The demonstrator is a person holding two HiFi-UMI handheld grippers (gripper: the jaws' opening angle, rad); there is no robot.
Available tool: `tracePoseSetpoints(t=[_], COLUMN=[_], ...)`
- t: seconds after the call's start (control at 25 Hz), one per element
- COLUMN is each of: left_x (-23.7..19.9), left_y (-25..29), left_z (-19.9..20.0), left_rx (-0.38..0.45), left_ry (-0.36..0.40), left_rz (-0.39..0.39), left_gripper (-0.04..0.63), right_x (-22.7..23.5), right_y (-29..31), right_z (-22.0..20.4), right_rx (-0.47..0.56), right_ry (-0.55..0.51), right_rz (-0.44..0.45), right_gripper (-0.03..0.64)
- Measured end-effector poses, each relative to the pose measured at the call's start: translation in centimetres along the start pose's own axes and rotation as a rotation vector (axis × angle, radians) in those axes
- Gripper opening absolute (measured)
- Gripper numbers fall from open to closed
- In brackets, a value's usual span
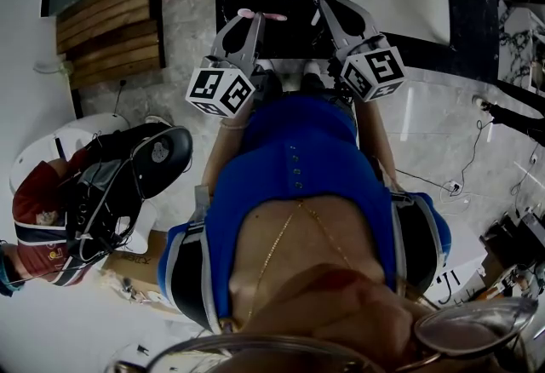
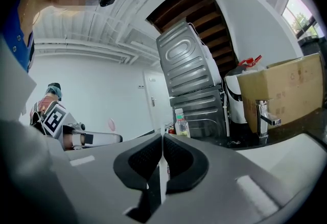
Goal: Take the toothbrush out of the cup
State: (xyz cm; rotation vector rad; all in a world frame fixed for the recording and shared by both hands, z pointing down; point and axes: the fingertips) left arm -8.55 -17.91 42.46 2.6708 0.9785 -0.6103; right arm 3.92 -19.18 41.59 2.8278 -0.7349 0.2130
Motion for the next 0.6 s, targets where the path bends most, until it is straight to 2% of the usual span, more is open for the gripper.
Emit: tracePoseSetpoints(t=[0.6], left_x=[-0.13], left_y=[0.78], left_z=[0.16], left_rx=[-0.007], left_ry=[-0.015], left_rz=[-0.007], left_gripper=[0.020], right_x=[0.31], right_y=[0.48], right_z=[0.13], right_rx=[-0.015], right_ry=[0.001], right_rz=[0.003], right_gripper=[0.012])
Point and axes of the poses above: the fingertips, and each gripper's own axes: y forward along the fingers, x to its right, z out of its top, and after that the axes turned 6 degrees about -z, right-handed
